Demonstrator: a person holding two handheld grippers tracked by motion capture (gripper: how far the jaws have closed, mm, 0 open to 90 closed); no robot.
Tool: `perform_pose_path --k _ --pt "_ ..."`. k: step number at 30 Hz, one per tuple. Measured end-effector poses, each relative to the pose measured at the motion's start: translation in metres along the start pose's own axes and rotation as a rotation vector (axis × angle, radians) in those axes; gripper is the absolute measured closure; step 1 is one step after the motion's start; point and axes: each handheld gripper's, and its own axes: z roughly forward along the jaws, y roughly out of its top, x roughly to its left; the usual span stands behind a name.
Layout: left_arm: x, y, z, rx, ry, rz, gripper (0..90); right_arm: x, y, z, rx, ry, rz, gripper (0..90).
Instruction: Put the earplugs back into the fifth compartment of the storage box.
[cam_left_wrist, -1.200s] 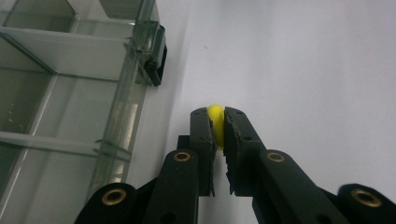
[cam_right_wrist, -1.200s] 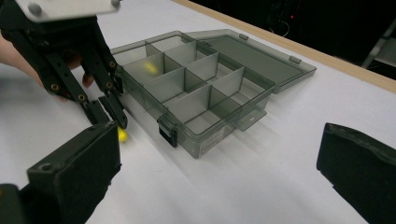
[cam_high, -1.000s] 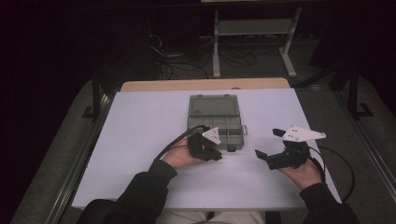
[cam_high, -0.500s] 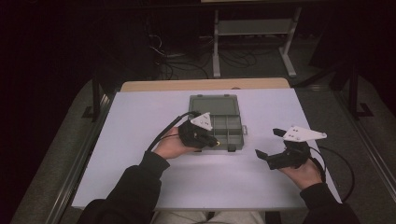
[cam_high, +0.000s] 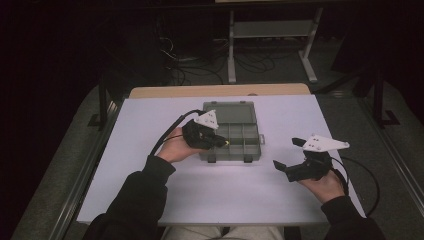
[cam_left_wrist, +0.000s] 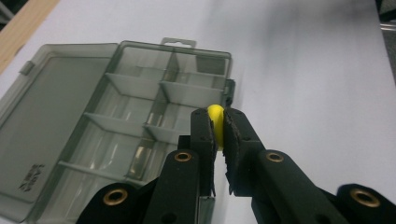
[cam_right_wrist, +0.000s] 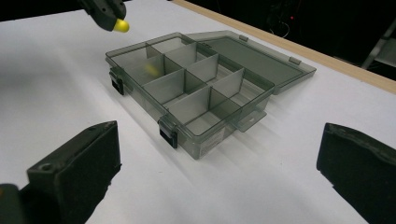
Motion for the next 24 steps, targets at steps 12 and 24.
perform_pose_path --k 12,24 --pt "0.016 -0.021 -0.001 0.017 0.064 -0.057 83.4 0.000 0.000 0.000 0.001 0.002 0.001 0.0" --pt "0.031 -0.048 0.005 0.012 0.110 -0.138 83.5 0.000 -0.001 0.001 0.006 0.008 0.000 0.0"
